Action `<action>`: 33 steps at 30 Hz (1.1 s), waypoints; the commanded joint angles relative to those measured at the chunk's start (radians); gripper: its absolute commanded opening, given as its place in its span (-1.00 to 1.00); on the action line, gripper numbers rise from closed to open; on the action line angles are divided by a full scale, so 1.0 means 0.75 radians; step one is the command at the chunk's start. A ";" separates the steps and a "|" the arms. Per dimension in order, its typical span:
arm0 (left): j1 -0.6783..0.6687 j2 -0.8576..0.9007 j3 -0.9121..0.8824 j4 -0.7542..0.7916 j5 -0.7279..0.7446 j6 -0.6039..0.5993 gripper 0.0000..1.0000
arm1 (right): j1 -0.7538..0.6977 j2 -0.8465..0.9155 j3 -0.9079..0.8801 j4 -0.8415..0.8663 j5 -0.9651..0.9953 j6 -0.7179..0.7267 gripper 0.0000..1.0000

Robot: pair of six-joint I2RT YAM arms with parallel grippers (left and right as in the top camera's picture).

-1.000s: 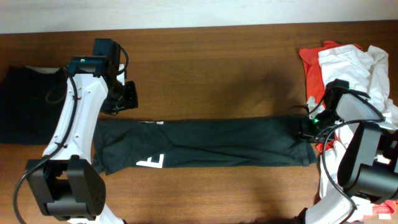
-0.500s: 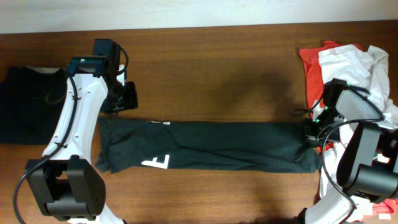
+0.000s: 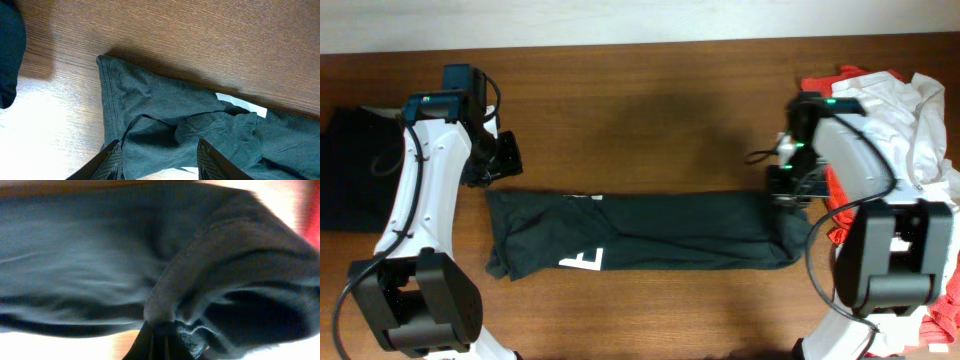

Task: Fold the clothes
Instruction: 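Grasp the strip's right end with the right gripper and fold it leftward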

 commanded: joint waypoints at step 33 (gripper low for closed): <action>-0.002 0.005 -0.051 0.006 0.001 -0.003 -0.04 | 0.693 -0.010 0.025 0.264 -0.323 0.347 -0.88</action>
